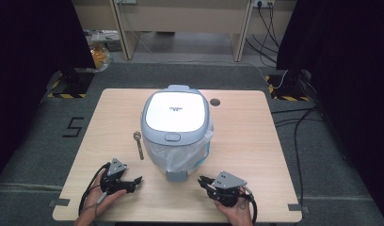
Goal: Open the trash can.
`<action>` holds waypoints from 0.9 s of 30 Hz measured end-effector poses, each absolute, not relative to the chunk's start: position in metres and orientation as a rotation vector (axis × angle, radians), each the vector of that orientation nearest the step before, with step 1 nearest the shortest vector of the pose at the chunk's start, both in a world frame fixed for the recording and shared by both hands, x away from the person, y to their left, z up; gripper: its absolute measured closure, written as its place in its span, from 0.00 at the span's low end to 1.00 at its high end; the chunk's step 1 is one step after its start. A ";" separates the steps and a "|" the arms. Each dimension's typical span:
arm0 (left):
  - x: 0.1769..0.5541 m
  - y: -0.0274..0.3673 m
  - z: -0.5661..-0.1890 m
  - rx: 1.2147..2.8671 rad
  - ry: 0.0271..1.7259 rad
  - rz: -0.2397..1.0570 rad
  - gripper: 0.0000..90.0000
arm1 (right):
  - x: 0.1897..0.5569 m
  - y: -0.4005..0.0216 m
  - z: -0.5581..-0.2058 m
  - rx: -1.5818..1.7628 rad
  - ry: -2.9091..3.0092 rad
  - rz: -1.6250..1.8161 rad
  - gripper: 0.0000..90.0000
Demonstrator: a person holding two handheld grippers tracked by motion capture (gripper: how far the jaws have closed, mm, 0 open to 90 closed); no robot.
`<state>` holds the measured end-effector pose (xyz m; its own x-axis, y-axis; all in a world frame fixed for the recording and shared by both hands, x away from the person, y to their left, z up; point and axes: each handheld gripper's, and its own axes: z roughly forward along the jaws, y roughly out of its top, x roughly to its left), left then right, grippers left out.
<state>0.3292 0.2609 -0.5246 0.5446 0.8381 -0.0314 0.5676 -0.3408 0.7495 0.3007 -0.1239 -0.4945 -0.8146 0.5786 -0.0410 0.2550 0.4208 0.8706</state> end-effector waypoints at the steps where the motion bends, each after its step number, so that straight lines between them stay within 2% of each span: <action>1: 0.329 0.261 -0.525 2.049 1.131 0.472 0.19 | 0.301 -0.124 -0.494 0.717 2.345 1.350 0.90; 10: 0.329 0.261 -0.525 2.048 1.131 0.471 0.19 | 0.305 -0.087 -0.500 0.633 2.395 1.369 0.91; 27: 0.329 0.261 -0.525 2.049 1.131 0.471 0.19 | 0.314 -0.061 -0.508 0.620 2.389 1.332 0.90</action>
<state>0.3292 0.2609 -0.5246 0.5446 0.8381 -0.0314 0.5677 -0.3407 0.7494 0.3144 -0.0613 -0.5083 -0.8487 0.5231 -0.0778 0.2088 0.4666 0.8595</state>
